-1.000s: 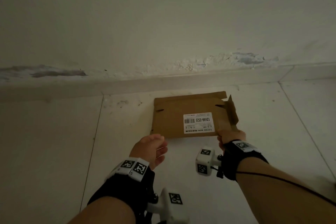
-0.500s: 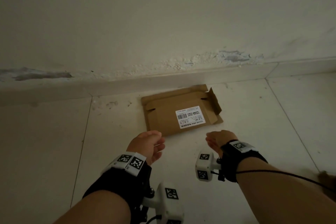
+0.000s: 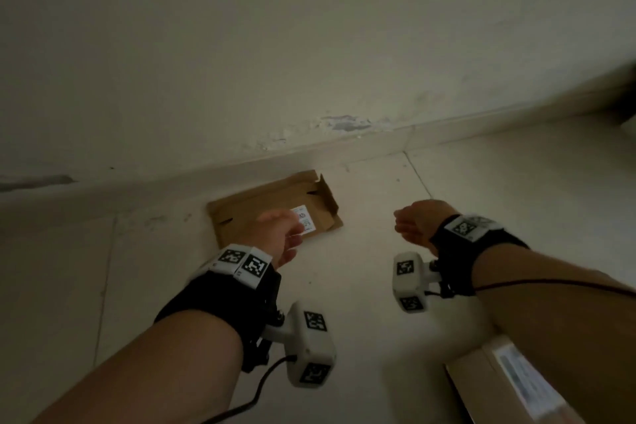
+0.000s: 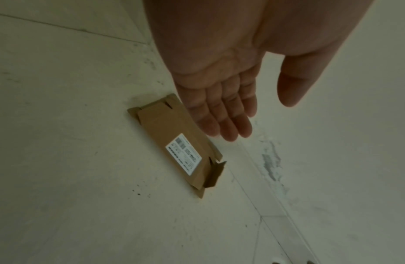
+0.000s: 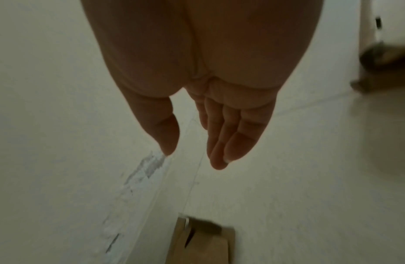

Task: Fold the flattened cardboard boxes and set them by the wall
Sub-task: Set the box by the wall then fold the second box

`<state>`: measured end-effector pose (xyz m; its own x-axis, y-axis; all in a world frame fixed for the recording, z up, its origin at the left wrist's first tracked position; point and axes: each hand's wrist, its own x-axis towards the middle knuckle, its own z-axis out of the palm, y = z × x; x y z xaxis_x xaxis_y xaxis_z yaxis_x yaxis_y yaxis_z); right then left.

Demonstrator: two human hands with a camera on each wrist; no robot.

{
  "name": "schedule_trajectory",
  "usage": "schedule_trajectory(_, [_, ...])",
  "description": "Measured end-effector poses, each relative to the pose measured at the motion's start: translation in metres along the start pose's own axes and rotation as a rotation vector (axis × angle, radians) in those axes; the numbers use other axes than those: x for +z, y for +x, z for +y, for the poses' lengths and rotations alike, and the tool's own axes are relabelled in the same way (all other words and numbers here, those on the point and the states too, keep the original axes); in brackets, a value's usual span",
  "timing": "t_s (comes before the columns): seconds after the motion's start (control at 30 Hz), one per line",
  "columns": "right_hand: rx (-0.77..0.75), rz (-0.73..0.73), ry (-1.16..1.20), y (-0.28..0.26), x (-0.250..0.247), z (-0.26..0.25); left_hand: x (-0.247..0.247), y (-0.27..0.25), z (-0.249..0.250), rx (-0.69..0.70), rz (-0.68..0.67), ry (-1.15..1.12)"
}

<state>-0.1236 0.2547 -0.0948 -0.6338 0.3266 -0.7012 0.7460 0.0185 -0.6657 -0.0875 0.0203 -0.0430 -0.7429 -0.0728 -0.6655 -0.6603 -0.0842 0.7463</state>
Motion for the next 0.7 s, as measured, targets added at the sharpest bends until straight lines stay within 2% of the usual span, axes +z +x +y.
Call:
schedule_trajectory(0.13, [-0.033, 0.082, 0.046, -0.021, -0.071, -0.006, 0.036, -0.028, 0.004, 0.052, -0.057, 0.084])
schedule_trajectory(0.3, [0.022, 0.160, 0.044, -0.034, -0.135, 0.031, 0.080, -0.055, -0.007, 0.078, -0.142, 0.242])
schedule_trajectory(0.37, [0.062, 0.165, -0.117, -0.033, -0.153, 0.058, 0.097, -0.062, -0.015, 0.060, -0.163, 0.258])
schedule_trajectory(0.43, [0.086, 0.147, -0.376, -0.037, -0.168, 0.080, 0.114, -0.069, -0.026, 0.033, -0.191, 0.283])
schedule_trajectory(0.53, [0.043, 0.071, -0.762, -0.032, -0.174, 0.109, 0.130, -0.070, -0.039, -0.003, -0.214, 0.323])
schedule_trajectory(0.6, [0.012, 0.013, -0.901, -0.017, -0.171, 0.129, 0.135, -0.068, -0.044, -0.008, -0.217, 0.363])
schedule_trajectory(0.7, [0.005, -0.107, -0.987, 0.002, -0.159, 0.149, 0.138, -0.060, -0.048, -0.013, -0.182, 0.387])
